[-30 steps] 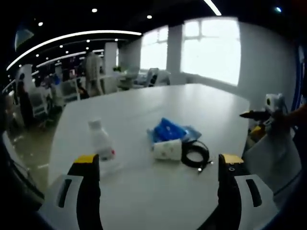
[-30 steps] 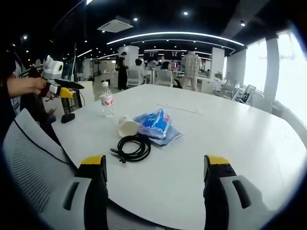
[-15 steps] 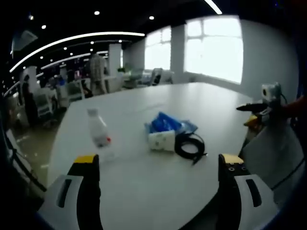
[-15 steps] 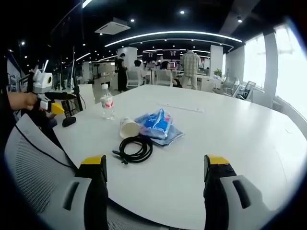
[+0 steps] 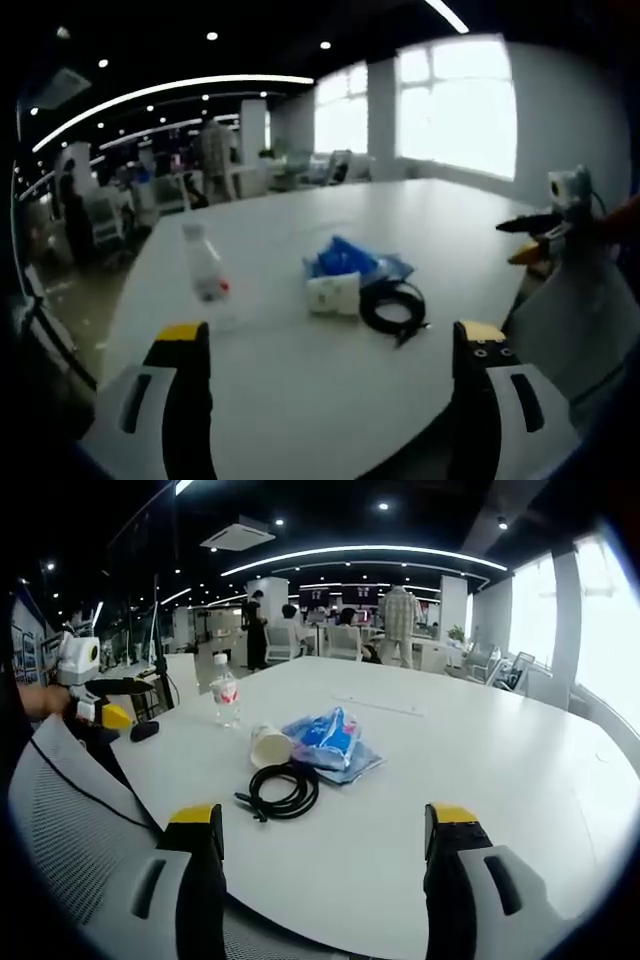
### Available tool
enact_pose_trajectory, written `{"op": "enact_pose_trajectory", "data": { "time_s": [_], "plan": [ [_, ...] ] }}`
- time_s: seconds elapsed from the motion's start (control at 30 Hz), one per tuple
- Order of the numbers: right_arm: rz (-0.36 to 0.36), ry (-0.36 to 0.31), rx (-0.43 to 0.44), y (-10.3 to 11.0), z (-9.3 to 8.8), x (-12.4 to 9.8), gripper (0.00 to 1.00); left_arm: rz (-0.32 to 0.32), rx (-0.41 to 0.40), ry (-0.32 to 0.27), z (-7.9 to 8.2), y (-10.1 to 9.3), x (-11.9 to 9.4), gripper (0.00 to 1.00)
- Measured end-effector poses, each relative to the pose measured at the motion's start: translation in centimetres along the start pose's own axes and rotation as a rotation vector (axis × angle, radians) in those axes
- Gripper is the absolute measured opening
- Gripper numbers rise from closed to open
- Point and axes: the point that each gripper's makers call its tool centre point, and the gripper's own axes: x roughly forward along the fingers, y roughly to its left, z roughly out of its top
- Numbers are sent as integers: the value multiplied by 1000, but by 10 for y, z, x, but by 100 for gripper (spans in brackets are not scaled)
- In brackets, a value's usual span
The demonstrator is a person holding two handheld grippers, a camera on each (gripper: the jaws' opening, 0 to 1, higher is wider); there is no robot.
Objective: Arrange the tabletop items into an orderly group along one side of the table until the central work area is clear of visible clutter.
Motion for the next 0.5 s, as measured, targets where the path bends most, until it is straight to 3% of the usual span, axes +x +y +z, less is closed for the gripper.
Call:
{"op": "enact_pose_trajectory", "data": {
  "time_s": [0.23,0.37,0.5],
  "plan": [
    [2,-1,4,0,0,0,82,2,-8,-15,6,-2,-2,97],
    [-4,1,2,-1,0,0,82,2,53,8,-1,-3,0,93],
    [5,18,-4,1,-3,0,82,-9,39,-10,2,-3,1,95]
  ]
}}
